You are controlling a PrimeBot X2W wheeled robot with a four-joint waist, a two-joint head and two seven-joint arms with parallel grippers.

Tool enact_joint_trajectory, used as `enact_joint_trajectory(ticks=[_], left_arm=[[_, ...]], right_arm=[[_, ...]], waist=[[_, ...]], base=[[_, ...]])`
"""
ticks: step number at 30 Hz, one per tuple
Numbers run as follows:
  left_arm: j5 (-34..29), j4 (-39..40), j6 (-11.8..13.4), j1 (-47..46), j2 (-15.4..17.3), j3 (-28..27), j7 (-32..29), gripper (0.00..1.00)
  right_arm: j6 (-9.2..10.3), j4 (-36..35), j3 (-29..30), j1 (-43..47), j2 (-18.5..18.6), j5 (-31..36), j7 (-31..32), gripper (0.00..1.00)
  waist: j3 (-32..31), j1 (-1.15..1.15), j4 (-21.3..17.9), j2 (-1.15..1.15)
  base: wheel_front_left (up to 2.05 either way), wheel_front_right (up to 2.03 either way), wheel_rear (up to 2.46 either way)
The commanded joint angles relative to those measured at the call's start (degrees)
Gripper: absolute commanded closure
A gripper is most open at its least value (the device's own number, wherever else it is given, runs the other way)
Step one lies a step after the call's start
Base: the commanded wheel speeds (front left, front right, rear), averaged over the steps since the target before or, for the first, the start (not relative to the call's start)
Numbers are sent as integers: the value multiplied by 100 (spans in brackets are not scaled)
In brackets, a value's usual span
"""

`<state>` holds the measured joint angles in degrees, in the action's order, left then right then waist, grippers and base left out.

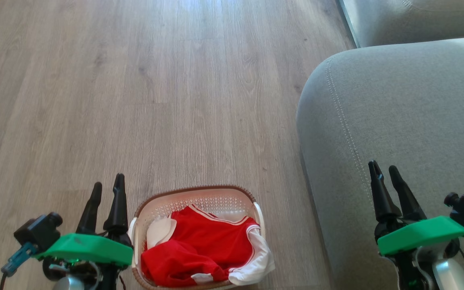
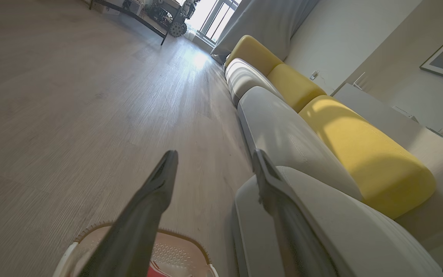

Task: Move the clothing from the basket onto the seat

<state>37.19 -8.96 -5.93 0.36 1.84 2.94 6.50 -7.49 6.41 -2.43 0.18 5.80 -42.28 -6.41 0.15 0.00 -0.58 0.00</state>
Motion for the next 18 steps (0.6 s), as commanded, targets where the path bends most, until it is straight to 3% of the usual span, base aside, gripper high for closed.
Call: enact_joint_trajectory(ticks=[1,18], left_arm=[[-178,266,35,-281,84,-100,86,0],[-1355,496,77,-296,91,3,371,0]], right_arm=[[0,-259,-112,-250,129,168,-88,0],[0,-525,-293,-238,197,1283,-376,0]], waist=[[0,0,2,0],[0,0,16,0]], base=[[0,0,0],[0,0,0]])
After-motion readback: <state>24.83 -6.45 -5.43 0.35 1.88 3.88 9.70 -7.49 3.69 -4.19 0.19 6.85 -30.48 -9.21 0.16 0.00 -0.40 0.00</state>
